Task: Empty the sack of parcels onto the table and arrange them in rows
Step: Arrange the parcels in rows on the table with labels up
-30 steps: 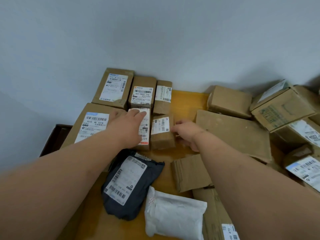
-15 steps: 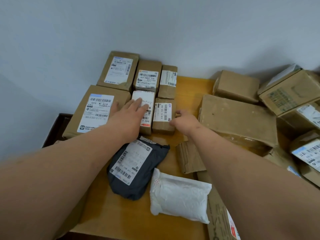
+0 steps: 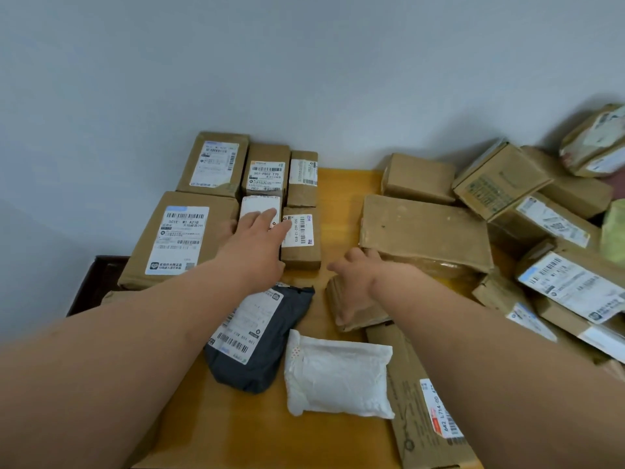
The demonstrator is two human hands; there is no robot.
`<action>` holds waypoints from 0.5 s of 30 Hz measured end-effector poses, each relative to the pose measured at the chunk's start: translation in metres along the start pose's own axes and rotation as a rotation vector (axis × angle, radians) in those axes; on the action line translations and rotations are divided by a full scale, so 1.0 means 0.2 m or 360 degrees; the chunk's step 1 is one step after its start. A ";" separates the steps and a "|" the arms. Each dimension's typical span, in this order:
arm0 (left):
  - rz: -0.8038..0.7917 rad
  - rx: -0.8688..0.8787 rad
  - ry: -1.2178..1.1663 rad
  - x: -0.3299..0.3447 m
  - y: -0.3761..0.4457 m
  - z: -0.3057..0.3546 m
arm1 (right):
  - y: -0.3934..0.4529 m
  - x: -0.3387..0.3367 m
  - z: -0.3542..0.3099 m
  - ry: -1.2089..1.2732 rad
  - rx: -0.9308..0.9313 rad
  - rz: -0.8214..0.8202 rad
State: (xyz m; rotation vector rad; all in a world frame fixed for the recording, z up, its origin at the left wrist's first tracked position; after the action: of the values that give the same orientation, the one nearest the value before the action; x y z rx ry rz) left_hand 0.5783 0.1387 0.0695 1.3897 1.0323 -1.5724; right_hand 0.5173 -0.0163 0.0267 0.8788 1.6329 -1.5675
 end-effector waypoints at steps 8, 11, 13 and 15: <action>-0.0028 0.0045 -0.0023 -0.02 0.03 0.12 | -0.04 -0.26 0.36 0.0446 0.0465 0.0924; -0.0063 0.0042 -0.0059 0.01 0.07 0.19 | 0.00 -0.20 0.56 0.0210 0.0550 0.0765; -0.0099 0.0035 -0.0088 0.03 0.12 0.24 | 0.05 -0.11 0.67 0.0110 0.0567 0.0626; -0.0126 0.0033 -0.0107 0.05 0.18 0.29 | 0.08 -0.05 0.72 0.0091 0.0550 0.0583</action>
State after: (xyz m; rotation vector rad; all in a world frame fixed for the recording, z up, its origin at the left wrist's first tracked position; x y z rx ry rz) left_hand 0.5887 0.0708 0.0602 1.3145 1.0447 -1.6804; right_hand 0.5409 -0.1604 0.0225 1.3312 1.1660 -1.5906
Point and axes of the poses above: each hand's wrist, its own y-axis towards the middle knuckle, its own x-axis out of the palm, z = x × y, the point moved 9 cm from there along y, towards the middle knuckle, and after that the axes turned 14 degrees about z, right-handed, at the moved point
